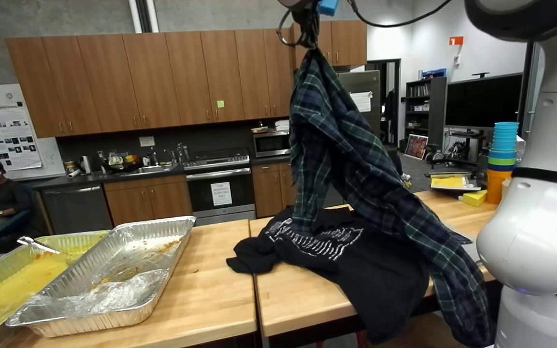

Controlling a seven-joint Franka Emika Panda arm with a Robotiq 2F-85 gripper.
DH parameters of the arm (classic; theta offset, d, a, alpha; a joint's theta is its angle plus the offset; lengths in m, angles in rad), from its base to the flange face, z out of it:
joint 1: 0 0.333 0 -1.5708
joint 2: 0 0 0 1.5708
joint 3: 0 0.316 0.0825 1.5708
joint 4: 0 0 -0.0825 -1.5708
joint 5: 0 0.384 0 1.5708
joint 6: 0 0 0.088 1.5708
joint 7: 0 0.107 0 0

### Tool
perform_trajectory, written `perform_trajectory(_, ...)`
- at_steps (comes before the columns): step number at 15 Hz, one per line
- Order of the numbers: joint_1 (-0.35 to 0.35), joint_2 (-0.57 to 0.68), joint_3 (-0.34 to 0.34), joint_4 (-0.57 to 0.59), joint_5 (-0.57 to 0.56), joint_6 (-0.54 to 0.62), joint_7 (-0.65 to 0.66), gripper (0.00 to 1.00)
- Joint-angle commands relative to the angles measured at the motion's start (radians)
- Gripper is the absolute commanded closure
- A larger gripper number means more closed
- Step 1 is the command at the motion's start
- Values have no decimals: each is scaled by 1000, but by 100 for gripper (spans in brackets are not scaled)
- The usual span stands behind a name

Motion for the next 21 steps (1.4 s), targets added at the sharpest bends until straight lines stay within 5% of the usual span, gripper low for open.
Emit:
perform_trajectory(1, 64, 212, -3, 229, -93, -64, -16, 100)
perform_trajectory(6, 131, 500, 13, 447, -188, -153, -69, 100)
perform_trajectory(7, 160, 530, 16, 464, -194, -190, -78, 73)
perform_trajectory(9, 195, 570, 20, 442, -194, -205, -92, 68)
perform_trajectory(10, 244, 567, -44, 403, -162, -174, -100, 62)
perform_trajectory(11, 218, 573, 17, 374, -187, -164, -96, 55)
perform_trajectory(19, 114, 386, 42, -60, -91, 109, 88, 1)
perform_trajectory(21, 71, 343, 40, -161, -33, 168, 137, 0)
